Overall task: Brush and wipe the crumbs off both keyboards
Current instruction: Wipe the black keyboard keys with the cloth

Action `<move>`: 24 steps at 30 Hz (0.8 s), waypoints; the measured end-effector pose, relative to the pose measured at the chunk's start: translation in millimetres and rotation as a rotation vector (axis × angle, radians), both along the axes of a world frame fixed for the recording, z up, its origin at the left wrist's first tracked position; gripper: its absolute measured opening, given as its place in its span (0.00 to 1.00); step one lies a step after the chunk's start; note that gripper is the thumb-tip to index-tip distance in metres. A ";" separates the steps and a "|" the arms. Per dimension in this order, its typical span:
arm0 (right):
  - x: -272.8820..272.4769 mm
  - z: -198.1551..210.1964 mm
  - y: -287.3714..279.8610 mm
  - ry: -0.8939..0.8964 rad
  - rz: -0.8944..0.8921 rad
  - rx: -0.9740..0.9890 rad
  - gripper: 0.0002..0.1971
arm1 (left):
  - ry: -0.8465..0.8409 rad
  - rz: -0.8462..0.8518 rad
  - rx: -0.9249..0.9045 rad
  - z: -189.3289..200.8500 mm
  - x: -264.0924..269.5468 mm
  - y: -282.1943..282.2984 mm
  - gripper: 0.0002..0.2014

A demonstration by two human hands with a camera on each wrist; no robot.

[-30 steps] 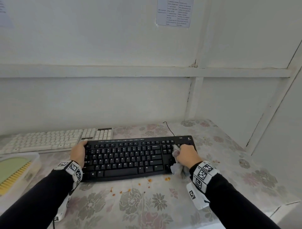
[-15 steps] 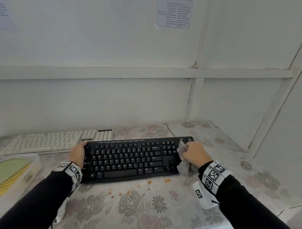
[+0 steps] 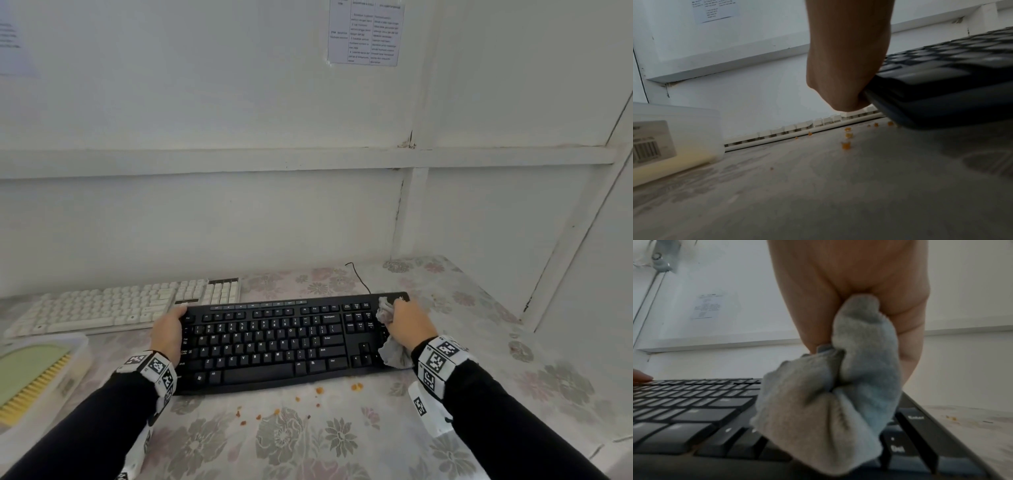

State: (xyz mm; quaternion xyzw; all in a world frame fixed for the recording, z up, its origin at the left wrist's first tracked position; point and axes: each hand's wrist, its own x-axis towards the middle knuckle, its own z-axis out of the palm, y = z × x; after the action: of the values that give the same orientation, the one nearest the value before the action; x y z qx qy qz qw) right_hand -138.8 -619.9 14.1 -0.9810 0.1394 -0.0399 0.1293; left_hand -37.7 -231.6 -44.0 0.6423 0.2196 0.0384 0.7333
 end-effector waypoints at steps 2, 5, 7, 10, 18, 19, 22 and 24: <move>-7.4 -1.4 1.6 0.058 0.005 -0.044 0.19 | -0.004 0.001 0.004 -4.1 3.4 3.6 0.13; -16.1 -8.2 1.6 0.113 0.001 -0.019 0.19 | 0.015 -0.024 -0.014 -31.9 26.6 22.4 0.20; -20.4 -10.9 1.0 0.173 -0.020 0.009 0.19 | 0.031 -0.030 -0.015 -51.7 44.3 34.7 0.23; -25.1 -1.5 3.6 0.249 -0.039 -0.008 0.20 | 0.037 -0.040 -0.018 -68.0 59.0 44.3 0.29; 3.8 11.7 12.1 -0.184 0.001 0.269 0.07 | -0.003 -0.006 -0.004 -3.7 1.9 4.5 0.16; 8.0 10.3 14.0 -0.178 0.006 0.274 0.06 | -0.009 -0.006 -0.004 -3.0 1.1 4.0 0.15; 15.0 4.2 14.8 -0.133 -0.020 0.194 0.03 | -0.016 -0.001 -0.012 -1.2 -0.1 0.9 0.12; 10.5 0.5 14.0 -0.072 -0.037 0.129 0.03 | -0.018 -0.018 -0.019 -1.0 -0.3 -0.5 0.12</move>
State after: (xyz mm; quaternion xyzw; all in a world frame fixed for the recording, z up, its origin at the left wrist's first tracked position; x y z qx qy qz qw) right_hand -128.3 -606.0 14.6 -0.9657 0.1550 -0.0684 0.1966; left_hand -38.0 -232.1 -44.9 0.6367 0.2078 0.0354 0.7418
